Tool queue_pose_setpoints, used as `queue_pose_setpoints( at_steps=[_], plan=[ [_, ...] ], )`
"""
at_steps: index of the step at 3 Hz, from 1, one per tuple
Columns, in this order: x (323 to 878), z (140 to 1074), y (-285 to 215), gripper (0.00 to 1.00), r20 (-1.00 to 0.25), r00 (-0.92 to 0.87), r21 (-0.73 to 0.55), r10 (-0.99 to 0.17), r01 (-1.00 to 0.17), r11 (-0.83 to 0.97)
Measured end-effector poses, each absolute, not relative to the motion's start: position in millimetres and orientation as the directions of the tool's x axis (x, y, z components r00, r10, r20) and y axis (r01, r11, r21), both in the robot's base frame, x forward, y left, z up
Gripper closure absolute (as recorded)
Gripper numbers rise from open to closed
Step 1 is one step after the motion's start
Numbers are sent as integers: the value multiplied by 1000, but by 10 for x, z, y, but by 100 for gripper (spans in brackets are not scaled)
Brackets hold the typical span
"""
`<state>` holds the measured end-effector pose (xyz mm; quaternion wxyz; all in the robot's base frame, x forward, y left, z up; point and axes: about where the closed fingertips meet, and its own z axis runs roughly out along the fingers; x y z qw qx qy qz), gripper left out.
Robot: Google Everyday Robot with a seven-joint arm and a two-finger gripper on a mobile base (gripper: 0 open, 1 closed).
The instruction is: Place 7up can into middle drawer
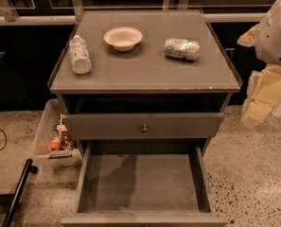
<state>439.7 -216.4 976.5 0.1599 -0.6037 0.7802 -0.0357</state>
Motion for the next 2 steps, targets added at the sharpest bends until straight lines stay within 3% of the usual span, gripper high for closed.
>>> queue_pose_setpoints(
  at_steps=[1, 2],
  plan=[
    [4429, 9752, -2140, 0, -212, -209, -255, -955, -931, 260],
    [4844, 9770, -1989, 0, -253, -159, -299, -954, -925, 234]
  ],
)
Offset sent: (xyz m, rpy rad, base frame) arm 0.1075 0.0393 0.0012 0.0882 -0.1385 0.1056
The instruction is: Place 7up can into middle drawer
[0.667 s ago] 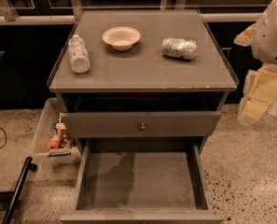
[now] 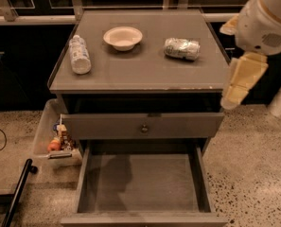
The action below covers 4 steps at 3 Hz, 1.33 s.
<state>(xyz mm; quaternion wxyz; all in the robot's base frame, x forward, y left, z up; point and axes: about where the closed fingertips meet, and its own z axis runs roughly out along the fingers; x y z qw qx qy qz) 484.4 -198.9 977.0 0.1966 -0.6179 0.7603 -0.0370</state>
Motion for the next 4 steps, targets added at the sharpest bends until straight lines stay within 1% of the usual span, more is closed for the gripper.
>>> queue_pose_setpoints(
  at_steps=[2, 3, 4],
  plan=[
    [5750, 9952, -1881, 0, -332, -19, -431, -943, -887, 169],
    [6434, 9695, -1964, 0, -387, 43, -441, -921, -886, 144],
    [6465, 9668, -1972, 0, -389, 41, -439, -920, -887, 147]
  ],
)
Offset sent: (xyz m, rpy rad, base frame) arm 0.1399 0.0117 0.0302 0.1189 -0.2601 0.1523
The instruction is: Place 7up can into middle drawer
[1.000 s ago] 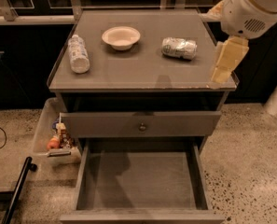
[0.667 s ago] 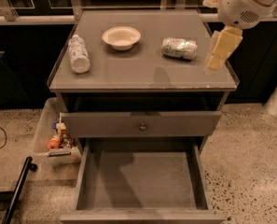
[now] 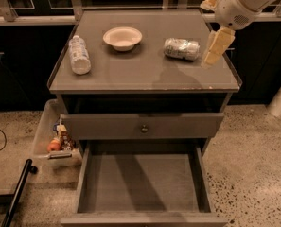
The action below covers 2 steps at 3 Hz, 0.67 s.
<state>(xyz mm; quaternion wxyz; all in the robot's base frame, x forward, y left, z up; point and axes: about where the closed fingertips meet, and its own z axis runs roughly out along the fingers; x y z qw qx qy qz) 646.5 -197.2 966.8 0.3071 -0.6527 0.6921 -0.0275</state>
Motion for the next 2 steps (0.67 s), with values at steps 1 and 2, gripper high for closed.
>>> queue_pose_setpoints(
  at_steps=[1, 2],
  plan=[
    [6481, 9623, -2003, 0, -407, 1, -427, -914, -884, 189],
    [6688, 9473, -2011, 0, -480, -29, -419, -877, -871, 258]
  ],
)
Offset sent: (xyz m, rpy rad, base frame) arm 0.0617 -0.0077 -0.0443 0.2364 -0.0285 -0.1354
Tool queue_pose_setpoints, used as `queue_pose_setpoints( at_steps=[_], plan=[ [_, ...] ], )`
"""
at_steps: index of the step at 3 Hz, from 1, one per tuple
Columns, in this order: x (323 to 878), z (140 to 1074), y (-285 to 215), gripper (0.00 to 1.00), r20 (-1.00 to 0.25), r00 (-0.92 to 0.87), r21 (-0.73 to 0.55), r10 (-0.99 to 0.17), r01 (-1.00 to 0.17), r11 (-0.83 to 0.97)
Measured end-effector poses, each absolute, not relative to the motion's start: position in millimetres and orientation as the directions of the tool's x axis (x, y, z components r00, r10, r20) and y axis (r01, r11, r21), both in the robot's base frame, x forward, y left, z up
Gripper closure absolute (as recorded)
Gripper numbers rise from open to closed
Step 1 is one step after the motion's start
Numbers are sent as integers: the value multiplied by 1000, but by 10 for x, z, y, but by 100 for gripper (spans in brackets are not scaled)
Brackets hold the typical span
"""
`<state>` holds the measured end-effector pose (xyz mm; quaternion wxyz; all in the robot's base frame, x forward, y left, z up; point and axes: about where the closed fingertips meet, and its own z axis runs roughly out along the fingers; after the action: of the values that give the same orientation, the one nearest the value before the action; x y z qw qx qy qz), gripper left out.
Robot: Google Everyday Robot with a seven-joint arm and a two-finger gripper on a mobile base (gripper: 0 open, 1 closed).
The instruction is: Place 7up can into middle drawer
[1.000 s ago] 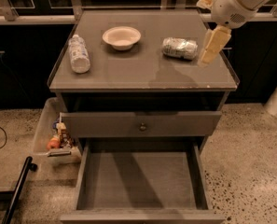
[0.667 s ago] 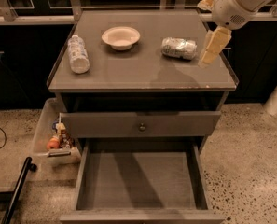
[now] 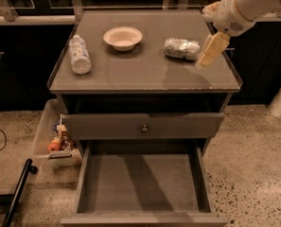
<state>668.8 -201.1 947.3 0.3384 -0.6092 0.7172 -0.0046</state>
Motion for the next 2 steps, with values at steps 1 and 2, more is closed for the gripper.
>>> queue_pose_setpoints(
  at_steps=[1, 2],
  plan=[
    [7033, 9254, -2039, 0, -574, -50, -396, -817, -857, 331],
    [7309, 9013, -2068, 0, -657, -72, -354, -751, -850, 391]
  ],
)
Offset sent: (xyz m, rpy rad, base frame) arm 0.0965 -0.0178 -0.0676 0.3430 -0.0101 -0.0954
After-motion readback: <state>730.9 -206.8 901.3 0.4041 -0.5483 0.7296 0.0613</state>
